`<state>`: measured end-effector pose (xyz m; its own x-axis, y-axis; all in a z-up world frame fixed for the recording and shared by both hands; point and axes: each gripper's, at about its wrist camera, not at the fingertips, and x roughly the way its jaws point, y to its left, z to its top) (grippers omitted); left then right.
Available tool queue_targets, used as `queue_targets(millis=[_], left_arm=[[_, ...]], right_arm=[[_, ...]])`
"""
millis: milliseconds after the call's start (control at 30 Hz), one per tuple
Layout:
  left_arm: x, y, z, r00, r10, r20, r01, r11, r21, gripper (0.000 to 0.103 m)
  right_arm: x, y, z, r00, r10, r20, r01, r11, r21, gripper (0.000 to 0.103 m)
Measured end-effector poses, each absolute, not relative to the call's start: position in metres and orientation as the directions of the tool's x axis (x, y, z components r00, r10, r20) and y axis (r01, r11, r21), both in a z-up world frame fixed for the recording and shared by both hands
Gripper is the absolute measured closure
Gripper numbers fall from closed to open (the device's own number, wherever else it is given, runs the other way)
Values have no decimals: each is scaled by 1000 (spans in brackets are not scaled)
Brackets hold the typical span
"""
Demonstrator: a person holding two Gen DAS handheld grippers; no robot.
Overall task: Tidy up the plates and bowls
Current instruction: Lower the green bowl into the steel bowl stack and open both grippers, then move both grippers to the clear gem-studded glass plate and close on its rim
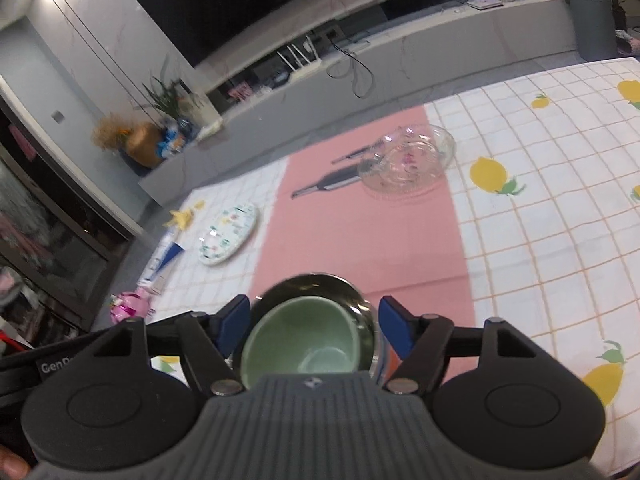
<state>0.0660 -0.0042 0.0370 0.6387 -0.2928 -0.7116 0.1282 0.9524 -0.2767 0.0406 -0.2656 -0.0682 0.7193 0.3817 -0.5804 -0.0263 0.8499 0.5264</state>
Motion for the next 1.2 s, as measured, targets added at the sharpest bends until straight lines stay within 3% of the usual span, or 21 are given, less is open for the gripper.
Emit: queue_targets(millis=[233, 500, 733, 1033, 1200], left_arm=[[71, 41, 37, 677, -265, -686, 62, 950, -306, 44], [79, 89, 26, 698, -232, -677, -14, 941, -337, 44], [96, 113, 13, 679, -215, -702, -21, 950, -311, 44], [131, 128, -11, 627, -198, -753, -34, 959, -280, 45], [140, 132, -32, 594, -214, -776, -44, 954, -297, 45]], right_arm=[[24, -239, -56, 780, 432, -454, -176, 846, 503, 21], [40, -191, -62, 693, 523, -497, -244, 818, 521, 22], [67, -151, -61, 633, 533, -562, -294, 836, 463, 23], [136, -114, -71, 500, 459, -734, -298, 887, 352, 28], [174, -102, -91, 374, 448, -812, -275, 890, 364, 32]])
